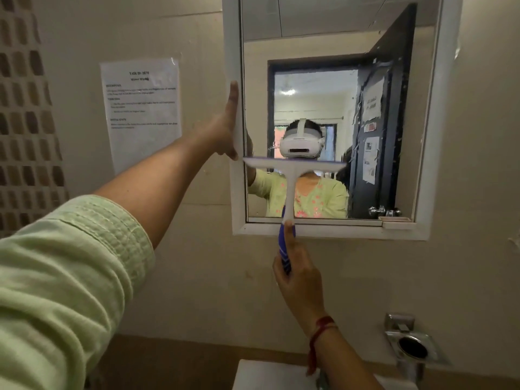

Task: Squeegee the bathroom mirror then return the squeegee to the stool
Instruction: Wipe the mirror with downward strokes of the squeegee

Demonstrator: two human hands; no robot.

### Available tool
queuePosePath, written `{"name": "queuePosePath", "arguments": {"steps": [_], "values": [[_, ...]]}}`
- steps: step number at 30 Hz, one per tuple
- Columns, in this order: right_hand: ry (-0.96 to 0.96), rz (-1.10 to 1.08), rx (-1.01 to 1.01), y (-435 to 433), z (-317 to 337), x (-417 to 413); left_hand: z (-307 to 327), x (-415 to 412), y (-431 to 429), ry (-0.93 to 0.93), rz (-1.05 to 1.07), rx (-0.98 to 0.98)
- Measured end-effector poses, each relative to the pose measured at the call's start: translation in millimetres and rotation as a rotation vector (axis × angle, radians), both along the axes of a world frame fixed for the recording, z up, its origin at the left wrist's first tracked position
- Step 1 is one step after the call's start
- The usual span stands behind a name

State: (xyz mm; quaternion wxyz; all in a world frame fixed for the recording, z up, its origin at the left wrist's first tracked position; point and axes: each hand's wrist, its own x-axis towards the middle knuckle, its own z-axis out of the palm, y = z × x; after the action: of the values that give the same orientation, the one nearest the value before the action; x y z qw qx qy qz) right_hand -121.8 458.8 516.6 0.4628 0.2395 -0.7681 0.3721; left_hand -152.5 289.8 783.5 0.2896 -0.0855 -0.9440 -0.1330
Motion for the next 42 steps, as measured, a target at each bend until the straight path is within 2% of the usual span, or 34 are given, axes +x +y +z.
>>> {"name": "queuePosePath", "arguments": {"steps": [4,12,19,27,35,42], "values": [[-0.060,0.047,0.003,1.9,-38.3,11.6,1.3,2.2,2.8,-0.016,0.000,0.007],[-0.002,-0.050,0.038,7.0,23.0,0.9,1.0,4.6,4.2,-0.023,-0.017,0.038],[-0.108,0.061,0.043,8.5,-52.7,15.3,1.6,6.3,4.3,-0.032,-0.023,0.032],[-0.017,-0.009,0.013,8.1,3.5,1.0,0.1,7.2,5.6,-0.026,-0.032,0.071],[-0.139,0.075,0.044,11.8,-69.9,19.8,1.3,-0.2,3.8,-0.028,-0.006,0.042],[-0.062,0.009,0.056,21.0,-27.3,9.0,1.9,-0.4,5.6,-0.039,-0.007,0.052]]}}
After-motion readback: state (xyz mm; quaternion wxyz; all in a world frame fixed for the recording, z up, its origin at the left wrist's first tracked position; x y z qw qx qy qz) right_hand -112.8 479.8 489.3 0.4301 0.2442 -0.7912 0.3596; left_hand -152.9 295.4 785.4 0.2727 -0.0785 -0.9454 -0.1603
